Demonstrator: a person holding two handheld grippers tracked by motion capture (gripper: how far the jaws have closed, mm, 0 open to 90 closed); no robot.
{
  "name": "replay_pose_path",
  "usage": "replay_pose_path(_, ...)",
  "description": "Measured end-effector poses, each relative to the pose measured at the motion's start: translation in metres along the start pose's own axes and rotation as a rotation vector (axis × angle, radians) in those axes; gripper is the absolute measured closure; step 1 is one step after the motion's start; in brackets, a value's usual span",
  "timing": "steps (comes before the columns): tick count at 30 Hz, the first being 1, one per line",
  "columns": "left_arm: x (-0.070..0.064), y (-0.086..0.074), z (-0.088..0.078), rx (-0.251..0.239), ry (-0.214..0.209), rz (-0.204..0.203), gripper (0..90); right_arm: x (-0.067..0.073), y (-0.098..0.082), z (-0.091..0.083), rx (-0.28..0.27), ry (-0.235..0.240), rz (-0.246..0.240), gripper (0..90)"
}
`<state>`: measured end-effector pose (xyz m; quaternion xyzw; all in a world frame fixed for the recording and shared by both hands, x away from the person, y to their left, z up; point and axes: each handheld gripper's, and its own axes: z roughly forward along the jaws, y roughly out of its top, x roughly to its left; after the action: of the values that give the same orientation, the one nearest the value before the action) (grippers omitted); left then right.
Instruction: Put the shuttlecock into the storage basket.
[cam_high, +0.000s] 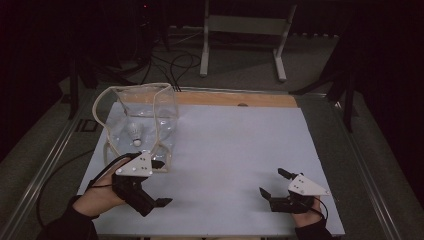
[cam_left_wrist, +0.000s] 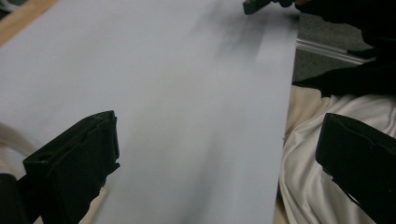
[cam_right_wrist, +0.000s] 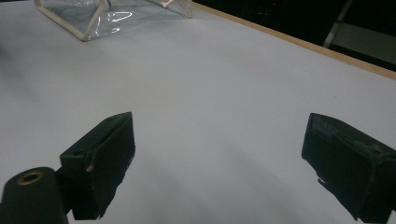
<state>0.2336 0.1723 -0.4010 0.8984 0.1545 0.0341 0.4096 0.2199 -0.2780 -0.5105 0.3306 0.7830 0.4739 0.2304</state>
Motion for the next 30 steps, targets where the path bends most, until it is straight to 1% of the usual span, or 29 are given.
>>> replay_pose_path(1,0.0,0.0,0.0,0.0,0.0,0.0,0.6,0.0,0.0,0.0,0.001,-0.001,-0.006,9.7)
replay_pose_path(2,0.0,-0.003,0.003,0.001,-0.011,-0.009,0.6,0.0,0.0,0.0,0.0,0.0,-0.004,9.7)
replay_pose_path(5,0.0,-0.007,0.008,0.009,-0.013,-0.006,0.6,0.0,0.0,0.0,-0.002,-0.002,-0.003,9.7)
replay_pose_path(8,0.001,-0.01,0.011,0.005,-0.014,-0.015,0.6,0.0,0.0,0.0,-0.001,-0.002,-0.006,9.7)
replay_pose_path(10,0.002,-0.014,0.014,0.002,-0.023,-0.021,0.6,0.0,0.0,0.0,-0.002,-0.002,-0.006,9.7)
replay_pose_path(14,0.002,-0.02,0.02,0.006,-0.03,-0.019,0.6,0.0,0.0,0.0,-0.002,-0.001,-0.004,9.7)
replay_pose_path(15,0.002,-0.026,0.024,0.005,-0.034,-0.023,0.6,0.0,0.0,0.0,-0.002,-0.001,-0.003,9.7)
replay_pose_path(18,0.002,-0.033,0.029,0.006,-0.034,-0.014,0.6,0.0,0.0,0.0,0.001,-0.002,-0.002,9.7)
replay_pose_path(20,0.003,-0.039,0.033,0.003,-0.044,-0.03,0.7,0.0,0.0,-0.001,0.002,0.003,0.004,9.7)
replay_pose_path(22,0.003,-0.041,0.034,0.002,-0.049,-0.033,0.6,0.0,0.0,-0.001,0.003,0.002,0.002,9.7)
replay_pose_path(23,0.003,-0.045,0.037,0.007,-0.052,-0.044,0.6,-0.001,0.0,0.0,0.001,0.001,-0.001,9.7)
replay_pose_path(24,0.003,-0.045,0.037,0.007,-0.052,-0.044,0.7,0.0,0.0,-0.001,0.003,0.001,0.002,9.7)
replay_pose_path(26,0.005,-0.051,0.04,0.011,-0.06,-0.06,0.7,0.0,0.0,-0.001,0.003,0.003,0.001,9.7)
replay_pose_path(27,0.005,-0.051,0.04,0.011,-0.06,-0.06,0.7,0.0,0.0,0.0,0.003,0.002,0.0,9.7)
replay_pose_path(28,0.006,-0.056,0.042,0.01,-0.055,-0.062,0.7,0.0,-0.001,0.0,0.002,0.003,0.001,9.7)
replay_pose_path(30,0.006,-0.06,0.044,0.012,-0.057,-0.071,0.7,0.0,0.0,-0.001,0.002,0.002,0.004,9.7)
